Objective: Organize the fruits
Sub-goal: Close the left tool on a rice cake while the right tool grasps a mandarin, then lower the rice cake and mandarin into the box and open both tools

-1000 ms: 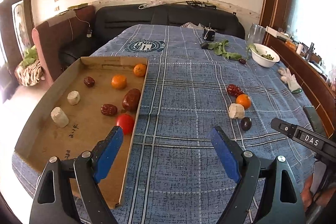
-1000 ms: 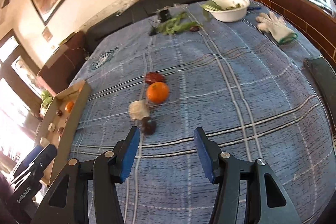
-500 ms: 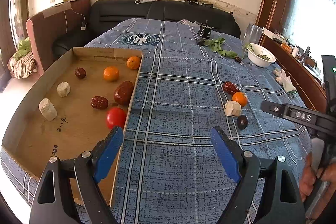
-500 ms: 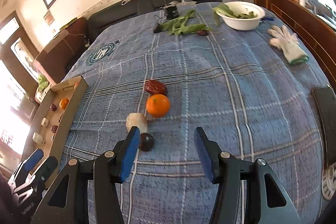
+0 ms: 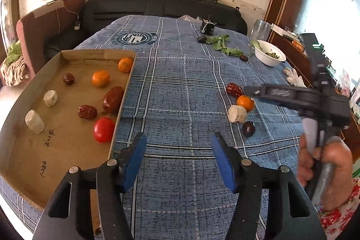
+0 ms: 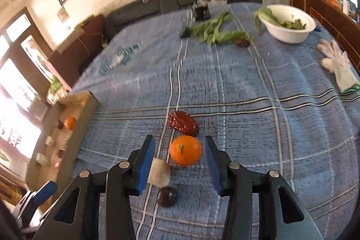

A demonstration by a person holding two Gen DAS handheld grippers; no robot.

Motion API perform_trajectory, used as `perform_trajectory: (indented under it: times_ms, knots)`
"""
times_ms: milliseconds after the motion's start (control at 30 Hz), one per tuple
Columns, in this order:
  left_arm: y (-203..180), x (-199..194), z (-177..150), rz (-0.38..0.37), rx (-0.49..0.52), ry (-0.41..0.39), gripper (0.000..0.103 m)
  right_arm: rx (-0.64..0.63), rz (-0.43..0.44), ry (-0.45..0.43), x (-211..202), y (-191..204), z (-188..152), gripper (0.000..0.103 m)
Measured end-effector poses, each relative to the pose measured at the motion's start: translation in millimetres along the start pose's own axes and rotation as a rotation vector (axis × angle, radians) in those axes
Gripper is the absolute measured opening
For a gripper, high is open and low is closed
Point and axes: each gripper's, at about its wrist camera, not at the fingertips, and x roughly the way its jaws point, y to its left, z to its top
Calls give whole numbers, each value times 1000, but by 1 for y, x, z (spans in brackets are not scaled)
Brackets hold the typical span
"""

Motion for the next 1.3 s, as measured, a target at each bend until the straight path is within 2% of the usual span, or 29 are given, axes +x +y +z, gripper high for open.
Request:
perform_trajectory:
  times_ms: [100,200,267,500,633,700,733,767,800,967,1067,1167,1233,1300]
  knots:
    - [-5,5,4,-20,7,21,60,-25,-74,22,19,3,0,42]
    - [-13,13,11,-51,20,40,60,-38,-62,24,23,0,-1,37]
    - [-19,22,17,-73,25,63,60,-34,-96,18,17,-5,-4,36]
    - [-48,73,37,-178,17,161,60,57,-73,7,-12,-54,-24,37]
    - [-67,101,45,-206,30,204,59,58,-48,2,-21,-64,-32,37]
    - [-75,116,44,-180,45,234,52,49,-48,-1,-21,-64,-34,38]
    - [-76,121,43,-187,50,250,38,45,-50,-3,-22,-62,-36,39]
    - [-77,121,43,-189,55,235,31,42,-52,-6,-23,-61,-37,39]
    - [-78,120,42,-184,60,234,23,36,-56,-10,-24,-60,-39,39]
    - [-68,105,38,-178,45,212,23,57,-17,-36,-31,-60,-43,36]
    - [-54,74,39,-190,29,173,23,54,8,-63,-45,-53,-45,36]
    - [-29,36,41,-196,4,124,23,8,45,-86,-63,-26,-46,37]
    - [-7,17,44,-171,-11,97,23,-48,78,-99,-73,2,-46,37]
    - [25,-3,46,-113,-33,78,23,-102,112,-108,-79,31,-49,37]
